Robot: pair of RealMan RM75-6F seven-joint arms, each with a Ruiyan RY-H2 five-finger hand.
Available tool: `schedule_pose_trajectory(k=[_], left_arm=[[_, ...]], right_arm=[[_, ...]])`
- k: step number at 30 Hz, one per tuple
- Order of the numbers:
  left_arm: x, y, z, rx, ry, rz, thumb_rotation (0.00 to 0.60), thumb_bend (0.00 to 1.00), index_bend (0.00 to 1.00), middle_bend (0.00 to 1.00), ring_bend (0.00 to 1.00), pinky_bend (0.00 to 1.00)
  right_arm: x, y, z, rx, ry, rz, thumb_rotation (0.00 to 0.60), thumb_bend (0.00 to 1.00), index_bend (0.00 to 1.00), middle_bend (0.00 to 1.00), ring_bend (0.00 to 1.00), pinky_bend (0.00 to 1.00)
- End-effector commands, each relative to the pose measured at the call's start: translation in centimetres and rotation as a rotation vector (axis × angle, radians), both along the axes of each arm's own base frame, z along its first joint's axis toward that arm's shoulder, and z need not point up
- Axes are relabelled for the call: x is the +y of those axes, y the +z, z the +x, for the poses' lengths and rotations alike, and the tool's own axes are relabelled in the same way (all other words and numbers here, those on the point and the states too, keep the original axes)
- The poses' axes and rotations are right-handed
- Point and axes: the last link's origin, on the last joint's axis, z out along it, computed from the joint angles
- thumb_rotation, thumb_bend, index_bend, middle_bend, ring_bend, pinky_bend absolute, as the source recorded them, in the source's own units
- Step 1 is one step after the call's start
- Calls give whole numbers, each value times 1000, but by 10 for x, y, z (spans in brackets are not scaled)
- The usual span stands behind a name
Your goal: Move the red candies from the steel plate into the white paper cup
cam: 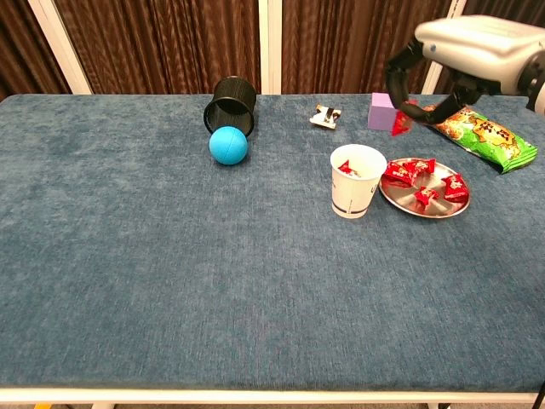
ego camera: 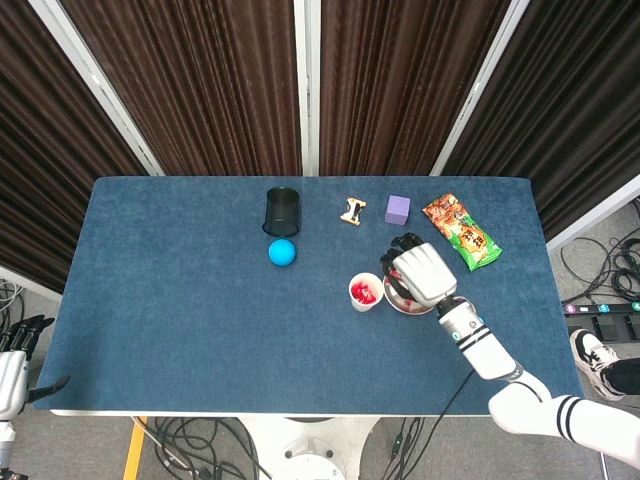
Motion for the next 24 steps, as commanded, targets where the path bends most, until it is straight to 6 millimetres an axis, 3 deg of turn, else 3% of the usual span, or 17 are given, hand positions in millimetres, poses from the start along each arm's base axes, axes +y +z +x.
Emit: schedule_pose_trajectory(k=[1, 8, 11, 13, 16, 18, 24], left_arm=[[-2, 0, 0, -2, 1, 1, 600, 0, 238, 244, 149, 205], [-5, -1, -4, -6, 14, 3, 600, 0, 238, 245, 149, 205], [-6, -1, -6, -8, 19, 3, 600, 0, 238, 245, 149, 204], [-6, -2, -6, -9, 19, 3, 600, 0, 238, 244, 149, 204], [-5, -2, -6, -10, 15, 2, 600, 0, 238, 244, 149, 205], [-4, -2, -6, -10, 12, 1, 600, 0, 238, 244, 149, 205], [-2, -2, -3, -8, 2, 2, 600, 0, 238, 244, 149, 205]], right_arm=[[2, -7, 10, 3, 29, 21, 600, 462, 609, 508, 257, 245], [2, -35, 15, 39, 31, 65, 600, 459, 607, 507, 245, 245], [2, -41, 13, 60, 25, 75, 600, 446, 548, 468, 208, 240], [2, -41, 12, 65, 17, 80, 600, 379, 470, 417, 173, 231], [3, -38, 10, 65, 9, 75, 600, 141, 350, 341, 125, 217], [2, -35, 9, 59, 4, 63, 600, 63, 310, 322, 111, 212], [-7, -19, -3, 58, -41, 7, 600, 11, 281, 326, 111, 207]])
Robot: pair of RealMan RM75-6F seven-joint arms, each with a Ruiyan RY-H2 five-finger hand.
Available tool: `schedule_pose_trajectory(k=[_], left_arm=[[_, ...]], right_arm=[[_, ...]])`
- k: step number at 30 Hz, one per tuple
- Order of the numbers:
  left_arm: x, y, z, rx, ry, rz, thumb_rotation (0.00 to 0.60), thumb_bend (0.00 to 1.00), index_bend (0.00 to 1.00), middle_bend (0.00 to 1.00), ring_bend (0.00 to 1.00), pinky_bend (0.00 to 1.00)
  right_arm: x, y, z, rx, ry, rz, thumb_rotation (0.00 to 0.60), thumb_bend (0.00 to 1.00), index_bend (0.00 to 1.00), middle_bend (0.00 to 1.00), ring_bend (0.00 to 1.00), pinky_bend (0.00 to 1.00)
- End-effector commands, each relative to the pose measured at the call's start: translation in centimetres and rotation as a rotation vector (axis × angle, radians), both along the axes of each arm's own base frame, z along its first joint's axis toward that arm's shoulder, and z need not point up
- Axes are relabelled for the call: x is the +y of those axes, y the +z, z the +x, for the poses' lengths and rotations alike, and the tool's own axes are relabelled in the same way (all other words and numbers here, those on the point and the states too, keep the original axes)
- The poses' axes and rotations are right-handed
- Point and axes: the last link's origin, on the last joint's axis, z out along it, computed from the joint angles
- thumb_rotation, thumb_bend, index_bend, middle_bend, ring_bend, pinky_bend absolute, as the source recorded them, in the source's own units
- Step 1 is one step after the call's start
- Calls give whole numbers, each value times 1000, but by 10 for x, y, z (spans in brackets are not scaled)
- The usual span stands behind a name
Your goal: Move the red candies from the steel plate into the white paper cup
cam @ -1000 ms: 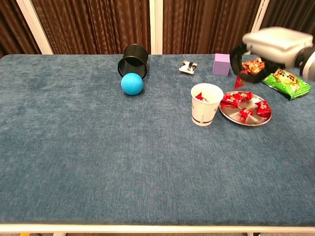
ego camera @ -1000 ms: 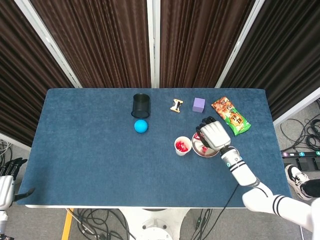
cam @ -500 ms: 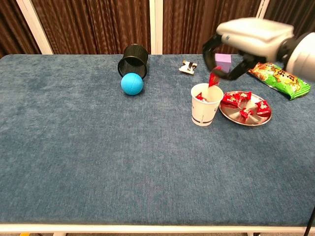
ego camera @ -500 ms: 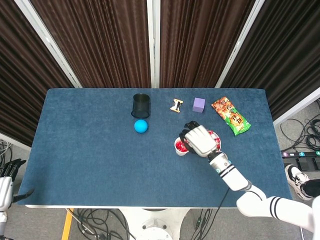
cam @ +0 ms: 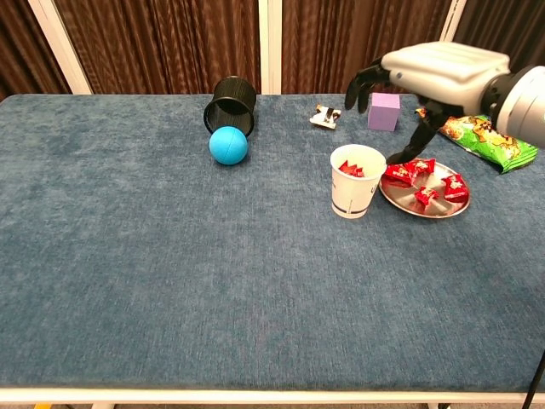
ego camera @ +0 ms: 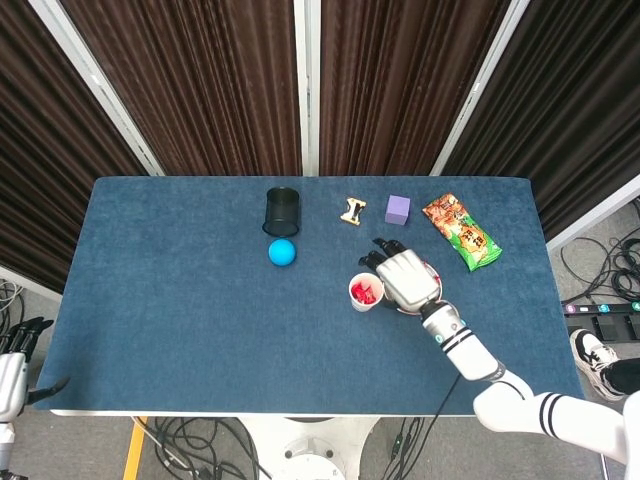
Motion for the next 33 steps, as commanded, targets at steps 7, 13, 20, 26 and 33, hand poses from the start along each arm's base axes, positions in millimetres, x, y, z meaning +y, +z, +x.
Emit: schedule_pose_trajectory(k=[7, 13, 20, 26, 33], left_arm=[[-1, -1, 1, -2, 0, -5, 600, 0, 238, 245, 149, 205], [-1, 0, 1, 2, 3, -4, 600, 0, 238, 245, 149, 205], [-2, -1, 1, 1, 9, -8, 600, 0, 238, 245, 149, 205], [-1, -2, -1, -1, 15, -12, 600, 0, 238, 245, 149, 205], [-1, -2, -1, -2, 14, -14, 600, 0, 238, 244, 149, 205]], right_arm=[[-19, 5, -50, 140, -146, -42, 600, 110, 293, 363, 119, 207], [-23, -18, -70, 219, -204, -3, 600, 138, 298, 367, 119, 207], [-26, -30, -73, 247, -207, 6, 600, 145, 299, 347, 115, 207], [-20, -29, -78, 260, -202, 10, 600, 132, 303, 315, 105, 205], [-16, -29, -84, 272, -215, 12, 600, 101, 284, 292, 99, 198]])
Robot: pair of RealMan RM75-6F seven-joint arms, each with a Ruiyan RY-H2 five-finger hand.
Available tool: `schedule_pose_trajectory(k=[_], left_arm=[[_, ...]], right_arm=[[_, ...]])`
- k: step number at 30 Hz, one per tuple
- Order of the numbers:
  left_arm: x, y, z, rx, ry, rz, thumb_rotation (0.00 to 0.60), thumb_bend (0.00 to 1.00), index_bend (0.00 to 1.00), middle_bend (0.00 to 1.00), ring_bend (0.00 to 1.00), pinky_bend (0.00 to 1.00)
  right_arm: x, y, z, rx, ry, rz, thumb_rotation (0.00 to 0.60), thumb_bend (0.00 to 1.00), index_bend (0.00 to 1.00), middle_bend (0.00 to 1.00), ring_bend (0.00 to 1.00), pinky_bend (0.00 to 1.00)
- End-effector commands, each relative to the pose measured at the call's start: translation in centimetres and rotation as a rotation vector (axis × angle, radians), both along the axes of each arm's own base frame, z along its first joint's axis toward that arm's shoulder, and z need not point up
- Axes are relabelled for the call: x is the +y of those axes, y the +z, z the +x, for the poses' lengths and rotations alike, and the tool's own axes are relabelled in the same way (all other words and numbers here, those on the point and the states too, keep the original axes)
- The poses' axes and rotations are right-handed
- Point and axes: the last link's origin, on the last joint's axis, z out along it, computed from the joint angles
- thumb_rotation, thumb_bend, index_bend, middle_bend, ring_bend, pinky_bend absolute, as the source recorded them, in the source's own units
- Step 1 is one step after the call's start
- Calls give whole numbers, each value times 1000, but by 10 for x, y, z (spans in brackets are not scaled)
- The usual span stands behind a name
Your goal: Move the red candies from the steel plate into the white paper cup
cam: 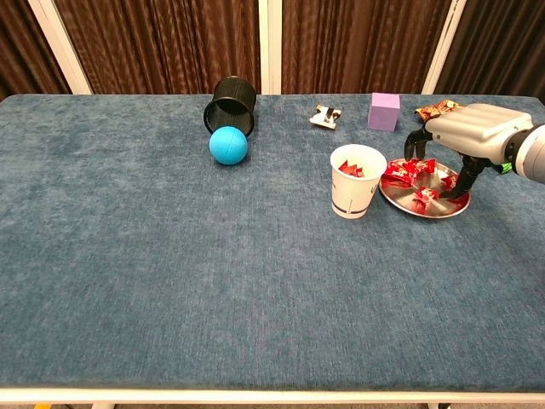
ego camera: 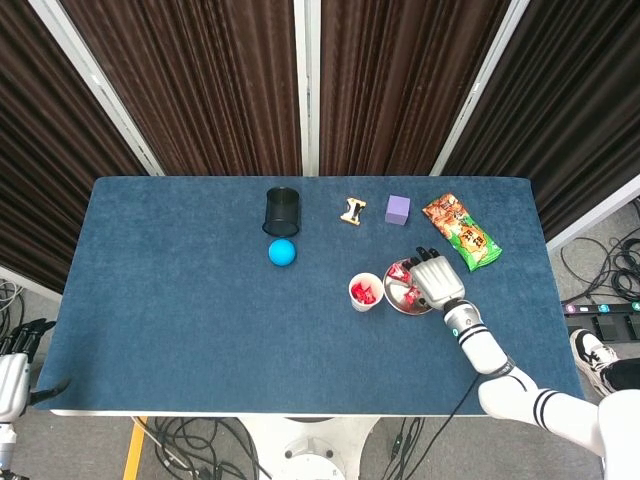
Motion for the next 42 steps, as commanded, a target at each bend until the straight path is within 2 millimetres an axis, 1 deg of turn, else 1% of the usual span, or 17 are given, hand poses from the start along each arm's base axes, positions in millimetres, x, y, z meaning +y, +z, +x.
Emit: schedule_pose_trajectory(k=[1, 10, 19, 26, 35, 42], left_arm=[[0, 0, 0, 0, 0, 1, 600, 0, 238, 245, 149, 205], [-2, 2, 0, 3, 6, 7, 600, 0, 238, 245, 149, 205], [-2, 1, -2, 0, 8, 4, 600, 0, 238, 245, 149, 205], [-3, 1, -3, -1, 11, 5, 600, 0, 238, 244, 149, 205], [-2, 0, -2, -1, 8, 2, 600, 0, 238, 244, 149, 205], [-2, 0, -2, -1, 10, 0, 600, 0, 238, 245, 149, 205]], right_arm=[[-1, -4, -2, 13, -6, 7, 600, 100, 281, 289, 99, 198], [-12, -22, 8, 32, 10, 16, 600, 101, 280, 291, 99, 197], [-15, -31, 14, 42, 30, 21, 600, 106, 277, 312, 102, 197], [-12, -29, 11, 54, 38, 22, 600, 162, 324, 352, 111, 197], [-6, -23, 4, 70, 42, 29, 600, 190, 365, 357, 115, 197], [-6, -26, 1, 72, 36, 34, 600, 211, 378, 358, 121, 197]])
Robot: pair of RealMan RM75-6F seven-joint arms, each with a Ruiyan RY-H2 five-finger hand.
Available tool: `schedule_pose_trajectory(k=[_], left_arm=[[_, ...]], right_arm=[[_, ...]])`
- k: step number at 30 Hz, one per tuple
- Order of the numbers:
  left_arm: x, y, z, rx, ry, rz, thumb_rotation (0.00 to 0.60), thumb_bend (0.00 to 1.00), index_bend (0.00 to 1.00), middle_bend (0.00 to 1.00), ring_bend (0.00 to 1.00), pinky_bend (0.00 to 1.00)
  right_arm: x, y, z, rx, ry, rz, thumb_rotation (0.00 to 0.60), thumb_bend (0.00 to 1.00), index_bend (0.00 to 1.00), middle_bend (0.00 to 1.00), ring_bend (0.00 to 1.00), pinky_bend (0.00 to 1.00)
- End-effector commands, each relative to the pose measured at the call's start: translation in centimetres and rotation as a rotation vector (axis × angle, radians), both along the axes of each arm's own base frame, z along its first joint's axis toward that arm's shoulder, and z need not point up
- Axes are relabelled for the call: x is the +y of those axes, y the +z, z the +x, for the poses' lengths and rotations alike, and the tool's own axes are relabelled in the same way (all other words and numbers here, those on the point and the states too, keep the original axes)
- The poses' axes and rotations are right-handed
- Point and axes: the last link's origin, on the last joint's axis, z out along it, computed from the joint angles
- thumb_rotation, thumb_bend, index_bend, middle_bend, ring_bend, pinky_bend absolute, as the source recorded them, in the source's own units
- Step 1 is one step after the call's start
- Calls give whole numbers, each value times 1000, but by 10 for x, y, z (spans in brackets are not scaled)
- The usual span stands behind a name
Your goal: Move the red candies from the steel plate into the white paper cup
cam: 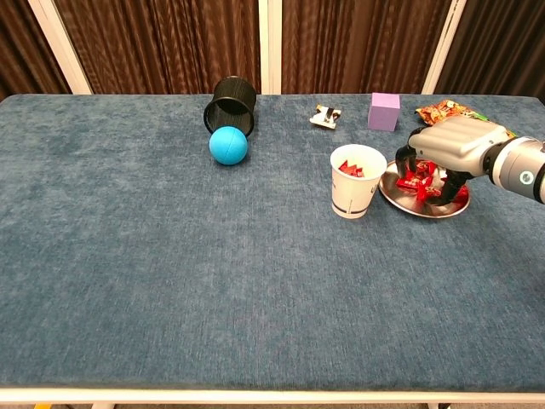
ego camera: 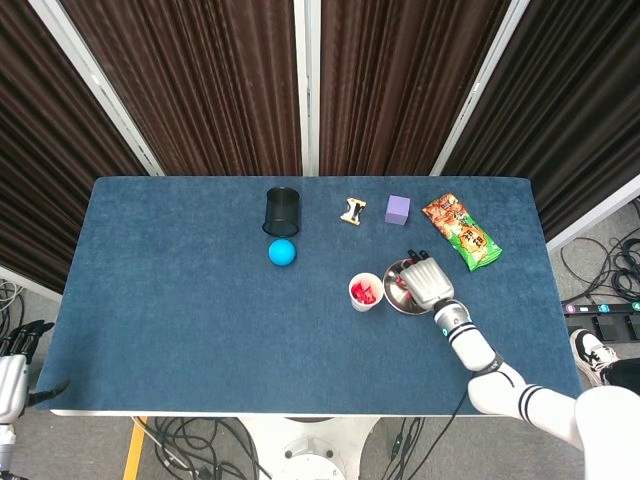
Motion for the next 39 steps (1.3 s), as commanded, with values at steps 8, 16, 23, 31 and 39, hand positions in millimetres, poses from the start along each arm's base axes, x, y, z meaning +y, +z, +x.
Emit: schedule_pose_trajectory(k=[8, 16, 23, 31, 39], left_arm=[[0, 0, 0, -2, 4, -1, 600, 0, 238, 244, 149, 205], [0, 0, 0, -4, 3, 0, 600, 0, 238, 245, 149, 205], [1, 1, 0, -4, 2, 1, 600, 0, 238, 245, 149, 205], [1, 3, 2, 1, -5, 5, 600, 0, 238, 244, 149, 205], [1, 4, 4, 1, -11, 11, 600, 0, 238, 245, 149, 205]], right_arm=[[2, -4, 0, -18, 7, -3, 600, 377, 552, 427, 216, 219], [1, 0, 0, -45, 7, -19, 600, 442, 638, 500, 276, 249], [-1, 14, 10, -120, 5, -48, 600, 461, 652, 515, 285, 263], [1, 56, 53, -291, 103, -109, 600, 460, 654, 516, 284, 265], [14, 60, 93, -373, 190, -50, 600, 456, 650, 513, 265, 266]])
